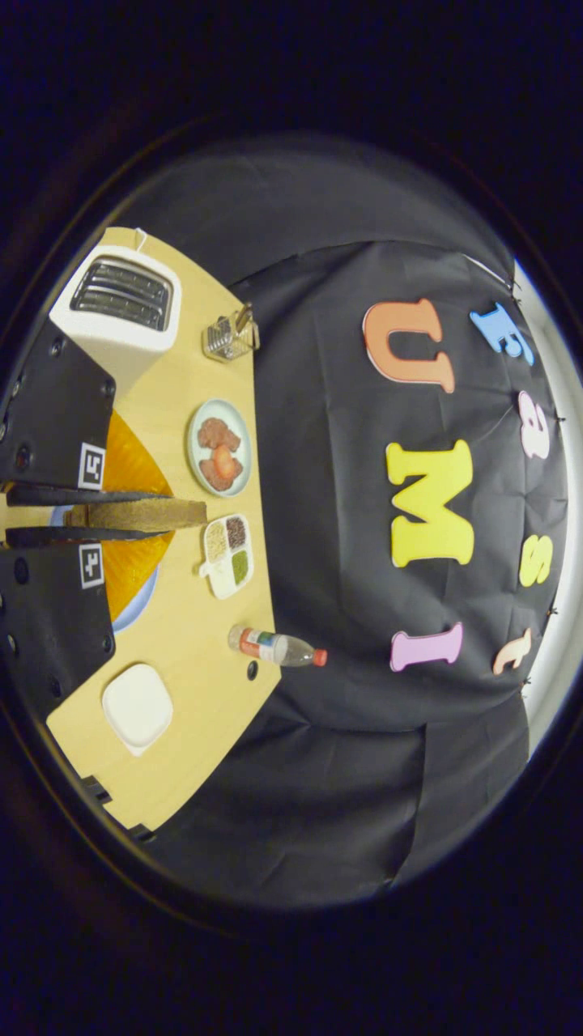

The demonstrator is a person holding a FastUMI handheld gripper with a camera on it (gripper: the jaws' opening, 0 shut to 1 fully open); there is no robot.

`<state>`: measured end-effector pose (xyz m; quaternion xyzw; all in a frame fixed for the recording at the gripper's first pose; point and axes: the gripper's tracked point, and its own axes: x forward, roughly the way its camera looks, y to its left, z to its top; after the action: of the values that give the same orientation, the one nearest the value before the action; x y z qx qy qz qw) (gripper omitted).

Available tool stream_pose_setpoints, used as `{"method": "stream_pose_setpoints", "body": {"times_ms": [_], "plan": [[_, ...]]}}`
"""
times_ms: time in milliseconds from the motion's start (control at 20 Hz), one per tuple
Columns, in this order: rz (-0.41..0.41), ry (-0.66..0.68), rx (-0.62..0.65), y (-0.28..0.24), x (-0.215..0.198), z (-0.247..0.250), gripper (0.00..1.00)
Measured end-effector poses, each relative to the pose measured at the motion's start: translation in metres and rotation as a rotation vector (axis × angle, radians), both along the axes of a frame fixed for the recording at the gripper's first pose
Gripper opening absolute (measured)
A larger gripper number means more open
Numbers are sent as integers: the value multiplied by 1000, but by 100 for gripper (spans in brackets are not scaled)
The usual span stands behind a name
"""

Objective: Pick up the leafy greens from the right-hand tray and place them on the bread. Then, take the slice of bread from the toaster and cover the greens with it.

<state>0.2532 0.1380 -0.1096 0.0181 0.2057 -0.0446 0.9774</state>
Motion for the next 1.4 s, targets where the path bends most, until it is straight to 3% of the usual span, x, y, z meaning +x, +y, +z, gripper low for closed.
{"method": "stream_pose_setpoints", "body": {"times_ms": [300,500,950,1150,1200,1350,1400], "plan": [[93,77,179,3,15,-49,10],[93,127,272,-22,22,-78,10],[86,136,178,-68,29,-112,10],[77,132,125,-80,28,-128,20],[84,129,124,-79,28,-130,31],[82,114,106,-82,26,-129,34],[77,113,99,-82,28,-131,40]]}}
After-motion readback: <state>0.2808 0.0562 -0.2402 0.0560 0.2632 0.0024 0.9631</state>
